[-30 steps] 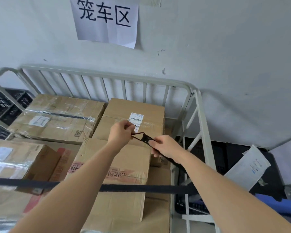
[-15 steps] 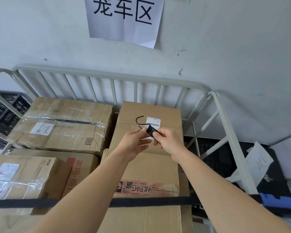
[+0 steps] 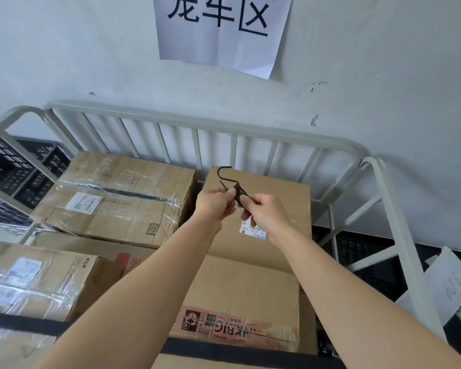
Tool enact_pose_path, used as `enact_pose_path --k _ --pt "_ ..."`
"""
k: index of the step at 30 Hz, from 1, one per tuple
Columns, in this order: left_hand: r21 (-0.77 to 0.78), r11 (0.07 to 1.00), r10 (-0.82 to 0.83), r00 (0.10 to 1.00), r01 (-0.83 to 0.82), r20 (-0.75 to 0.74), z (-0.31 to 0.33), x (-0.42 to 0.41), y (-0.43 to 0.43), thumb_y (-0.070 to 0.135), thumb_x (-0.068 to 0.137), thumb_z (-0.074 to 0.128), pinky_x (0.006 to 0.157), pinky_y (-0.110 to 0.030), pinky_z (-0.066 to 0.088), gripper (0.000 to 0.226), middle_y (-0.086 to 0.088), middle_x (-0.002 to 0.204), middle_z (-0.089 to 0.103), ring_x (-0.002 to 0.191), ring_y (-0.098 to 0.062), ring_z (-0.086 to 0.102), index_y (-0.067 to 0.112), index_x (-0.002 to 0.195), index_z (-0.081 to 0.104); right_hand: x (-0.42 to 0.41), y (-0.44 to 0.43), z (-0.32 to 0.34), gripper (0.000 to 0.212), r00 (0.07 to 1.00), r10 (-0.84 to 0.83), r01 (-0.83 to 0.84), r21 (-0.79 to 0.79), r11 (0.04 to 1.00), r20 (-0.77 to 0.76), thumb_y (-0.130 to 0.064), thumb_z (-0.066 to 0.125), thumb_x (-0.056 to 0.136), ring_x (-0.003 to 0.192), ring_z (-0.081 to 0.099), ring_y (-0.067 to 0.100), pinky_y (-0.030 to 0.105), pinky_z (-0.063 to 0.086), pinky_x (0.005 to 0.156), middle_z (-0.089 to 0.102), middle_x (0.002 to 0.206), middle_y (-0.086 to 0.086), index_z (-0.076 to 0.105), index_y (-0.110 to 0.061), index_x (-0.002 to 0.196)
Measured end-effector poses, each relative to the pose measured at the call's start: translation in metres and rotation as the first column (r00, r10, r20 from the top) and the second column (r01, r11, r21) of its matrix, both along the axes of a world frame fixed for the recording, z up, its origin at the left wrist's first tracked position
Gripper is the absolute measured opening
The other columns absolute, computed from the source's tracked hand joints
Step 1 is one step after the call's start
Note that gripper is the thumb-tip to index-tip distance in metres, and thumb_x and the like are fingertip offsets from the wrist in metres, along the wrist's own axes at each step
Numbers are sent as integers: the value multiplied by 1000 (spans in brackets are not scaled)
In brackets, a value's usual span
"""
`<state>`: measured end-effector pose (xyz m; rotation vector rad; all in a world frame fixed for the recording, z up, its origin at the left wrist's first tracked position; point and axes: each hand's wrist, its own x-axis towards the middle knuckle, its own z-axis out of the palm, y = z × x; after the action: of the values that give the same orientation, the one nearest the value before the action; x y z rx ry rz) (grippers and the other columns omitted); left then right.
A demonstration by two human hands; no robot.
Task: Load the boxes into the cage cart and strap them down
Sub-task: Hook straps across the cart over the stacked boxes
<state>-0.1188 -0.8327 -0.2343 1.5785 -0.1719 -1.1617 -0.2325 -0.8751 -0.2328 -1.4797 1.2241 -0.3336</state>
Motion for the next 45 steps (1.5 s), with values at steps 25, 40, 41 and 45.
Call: enact_pose_path --k 25,40,41,45 --pt "92 987 133 990 -129 -36 -113 218 -140 0 92 60 46 -20 48 22 -5 65 52 52 -12 47 7 73 54 234 -125 -121 28 978 -163 163 -12 987 -127 -32 58 93 60 56 16 30 47 68 69 66 -1 66 -21 68" --pt "117 992 47 997 -54 54 -144 237 -191 4 92 62 48 -20 49 22 -6 66 54 53 -12 49 5 71 54 256 -168 -160 20 963 -240 239 -24 971 -124 -30 57 94 58 57 16 31 50 66 69 66 -2 70 -19 85" --pt "125 992 26 998 -34 62 -146 235 -193 4 92 62 48 -20 49 22 -6 66 54 53 -11 49 6 71 54 253 -169 -161 20 962 -242 240 -33 970 -126 -30 56 94 61 59 16 30 49 66 70 69 -1 69 -20 84" --pt "168 985 32 999 -39 41 -156 229 -188 9 92 63 44 -20 48 18 -5 67 56 54 -12 51 6 76 56 241 -162 -166 29 973 -199 195 -40 980 -121 -27 56 95 63 61 17 29 46 63 72 74 6 63 -21 68"
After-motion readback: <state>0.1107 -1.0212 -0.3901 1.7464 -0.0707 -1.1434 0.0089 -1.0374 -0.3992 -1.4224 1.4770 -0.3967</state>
